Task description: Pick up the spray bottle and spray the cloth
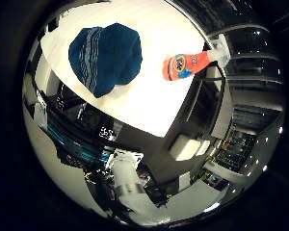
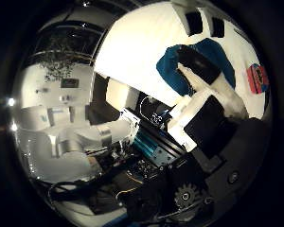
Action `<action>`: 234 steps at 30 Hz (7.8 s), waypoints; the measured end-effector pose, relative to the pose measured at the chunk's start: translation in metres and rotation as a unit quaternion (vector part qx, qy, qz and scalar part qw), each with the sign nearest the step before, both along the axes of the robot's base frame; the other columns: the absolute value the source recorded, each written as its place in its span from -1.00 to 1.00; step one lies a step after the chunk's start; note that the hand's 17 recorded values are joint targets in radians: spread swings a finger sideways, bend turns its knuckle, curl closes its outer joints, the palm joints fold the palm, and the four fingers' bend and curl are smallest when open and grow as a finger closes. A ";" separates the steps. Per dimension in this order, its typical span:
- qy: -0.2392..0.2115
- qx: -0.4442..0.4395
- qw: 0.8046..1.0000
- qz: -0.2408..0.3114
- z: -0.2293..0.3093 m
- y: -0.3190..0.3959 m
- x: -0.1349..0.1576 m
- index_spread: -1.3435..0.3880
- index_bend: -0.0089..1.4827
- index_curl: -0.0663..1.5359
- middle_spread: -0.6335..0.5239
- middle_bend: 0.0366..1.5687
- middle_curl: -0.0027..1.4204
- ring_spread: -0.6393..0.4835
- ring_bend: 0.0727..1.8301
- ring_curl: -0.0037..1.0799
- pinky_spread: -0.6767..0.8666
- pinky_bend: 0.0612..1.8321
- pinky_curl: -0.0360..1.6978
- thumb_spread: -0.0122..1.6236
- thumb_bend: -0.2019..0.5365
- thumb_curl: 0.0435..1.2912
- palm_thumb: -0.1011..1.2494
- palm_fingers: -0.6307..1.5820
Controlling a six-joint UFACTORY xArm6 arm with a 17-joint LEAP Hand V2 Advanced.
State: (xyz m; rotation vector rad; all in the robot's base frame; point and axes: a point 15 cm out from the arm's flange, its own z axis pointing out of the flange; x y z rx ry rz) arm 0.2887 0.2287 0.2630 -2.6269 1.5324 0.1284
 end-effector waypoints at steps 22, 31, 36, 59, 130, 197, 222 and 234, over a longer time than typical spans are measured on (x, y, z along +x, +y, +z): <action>0.002 0.007 1.000 -0.011 0.006 0.012 0.025 0.16 -0.74 -0.30 -0.02 -0.47 -0.27 0.16 -0.34 -0.44 0.15 -0.29 -0.95 0.47 -0.52 -0.48 0.26 -0.07; -0.046 0.029 0.995 -0.084 0.046 -0.047 0.054 0.18 -0.73 -0.36 0.01 -0.47 -0.30 0.19 -0.36 -0.46 0.20 -0.31 -0.93 0.44 -0.51 -0.52 0.16 -0.07; -0.069 0.034 0.991 -0.108 0.064 -0.079 0.062 0.18 -0.73 -0.37 0.02 -0.48 -0.32 0.22 -0.40 -0.48 0.23 -0.34 -0.92 0.43 -0.51 -0.52 0.15 -0.07; -0.095 0.183 0.931 -0.302 0.025 -0.251 0.046 0.34 -0.78 -0.53 0.22 -0.58 -0.42 0.35 -0.36 -0.46 0.29 -0.26 -0.80 0.38 -0.51 -0.54 0.04 -0.25; -0.135 0.435 0.785 -0.419 -0.143 -0.296 0.155 0.42 -0.78 -0.59 0.48 -0.76 -0.52 0.53 -0.61 -0.50 0.34 -0.59 -0.61 0.13 -0.53 -0.57 -0.11 -0.38; 0.103 0.226 0.963 -0.100 0.052 -0.188 0.175 0.32 0.52 0.00 -0.03 0.73 -0.17 -0.13 0.60 0.05 -0.36 0.14 0.40 -0.07 -0.50 0.32 0.69 0.65; 0.192 -0.195 0.961 0.046 0.059 -0.095 0.114 0.31 0.51 0.02 -0.05 0.73 -0.17 -0.14 0.60 0.05 -0.38 0.10 0.47 -0.10 -0.51 0.36 0.65 0.66; 0.192 -0.264 0.944 0.053 0.012 -0.064 0.118 0.31 0.50 0.03 -0.06 0.73 -0.17 -0.14 0.60 0.06 -0.39 0.09 0.48 -0.10 -0.50 0.37 0.64 0.66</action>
